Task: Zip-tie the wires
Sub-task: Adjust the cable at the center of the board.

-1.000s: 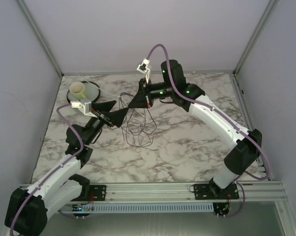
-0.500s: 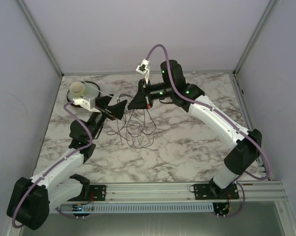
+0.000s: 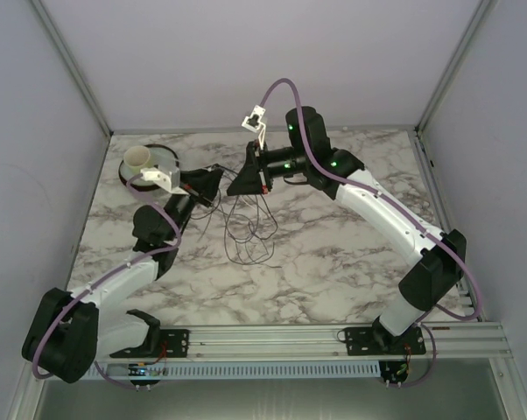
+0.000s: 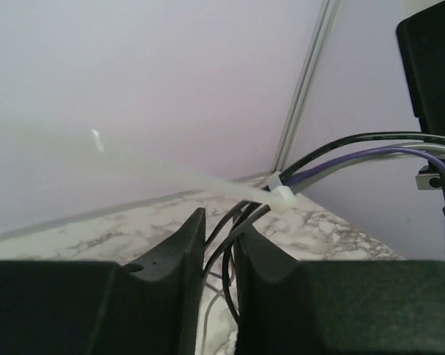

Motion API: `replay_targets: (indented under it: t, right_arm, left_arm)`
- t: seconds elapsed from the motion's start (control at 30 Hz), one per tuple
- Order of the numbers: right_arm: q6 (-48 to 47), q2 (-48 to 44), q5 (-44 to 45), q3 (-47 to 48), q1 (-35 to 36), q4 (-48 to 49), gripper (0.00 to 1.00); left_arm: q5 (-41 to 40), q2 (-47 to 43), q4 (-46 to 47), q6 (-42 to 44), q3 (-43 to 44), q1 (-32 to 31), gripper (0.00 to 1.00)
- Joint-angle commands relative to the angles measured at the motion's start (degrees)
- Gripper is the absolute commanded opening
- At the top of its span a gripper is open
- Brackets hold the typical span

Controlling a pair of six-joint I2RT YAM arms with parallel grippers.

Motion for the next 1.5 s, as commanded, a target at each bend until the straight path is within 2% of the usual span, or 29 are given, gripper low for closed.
replay_targets:
  t: [0.0, 0.07, 0.13, 0.23, 0.37, 0.47, 0.57, 0.73, 0.97, 1.1, 1.23, 1.37, 1.47]
  right_arm:
    - [1.7, -0.2, 0.0, 1.3, -0.9, 1.8, 0.0]
    - [1.9, -0.9, 1.6, 0.3, -2.2, 1.7, 0.0]
    - [1.9, -1.6, 3.7, -0.6, -3.9, 1.2, 0.0]
    - [0.0, -1.4, 9.4, -0.4, -5.7, -1.9, 0.0]
    - [-4.8, 2.5, 20.0, 4.3, -5.6, -9.4, 0.0]
    - [-7.5, 6.1, 28.2, 8.5, -4.0, -13.2, 0.01]
    - [-7.9, 9.0, 36.4, 10.8, -1.8, -12.5, 0.05]
    - [-6.7, 10.7, 45.5, 9.2, 1.0, -3.5, 0.16]
    - [-4.5, 7.1, 52.8, -2.6, 1.3, 12.7, 0.21]
    - [-4.4, 5.9, 54.3, -8.7, 0.7, 20.0, 0.19]
    - [-5.7, 5.0, 58.5, -11.8, -0.6, 23.2, 0.18]
    - [-8.4, 2.0, 61.8, -12.9, -2.1, 22.9, 0.09]
    - [-11.9, -1.8, 63.5, -13.3, -3.6, 20.4, 0.07]
  left_arm:
    - [0.4, -1.2, 7.0, 1.8, 0.3, -0.1, 0.14]
    - [0.0, -3.2, 2.0, 3.6, 0.8, -0.1, 0.05]
    - [-0.6, -6.0, -5.3, 6.0, 1.9, -0.1, 0.0]
    - [-0.8, -10.2, -21.3, 10.5, 4.8, -0.1, 0.0]
    - [-0.4, -15.0, -40.6, 14.1, 9.9, -0.1, 0.0]
    - [-0.4, -16.4, -53.7, 14.8, 14.7, -0.1, 0.0]
    - [0.6, -16.8, -62.8, 12.8, 19.1, -0.1, 0.0]
    - [4.5, -17.2, -65.5, 4.5, 21.5, -0.1, 0.0]
    - [2.4, -16.1, -68.7, -3.8, 24.9, -0.1, 0.0]
    - [3.0, -15.2, -70.4, -7.4, 28.1, -0.1, 0.0]
    - [2.3, -13.3, -76.7, -8.0, 32.1, -0.1, 0.0]
    - [6.9, -10.3, -78.0, -9.8, 34.0, 0.0, 0.0]
    - [10.3, -7.3, -74.7, -11.5, 33.7, -0.1, 0.0]
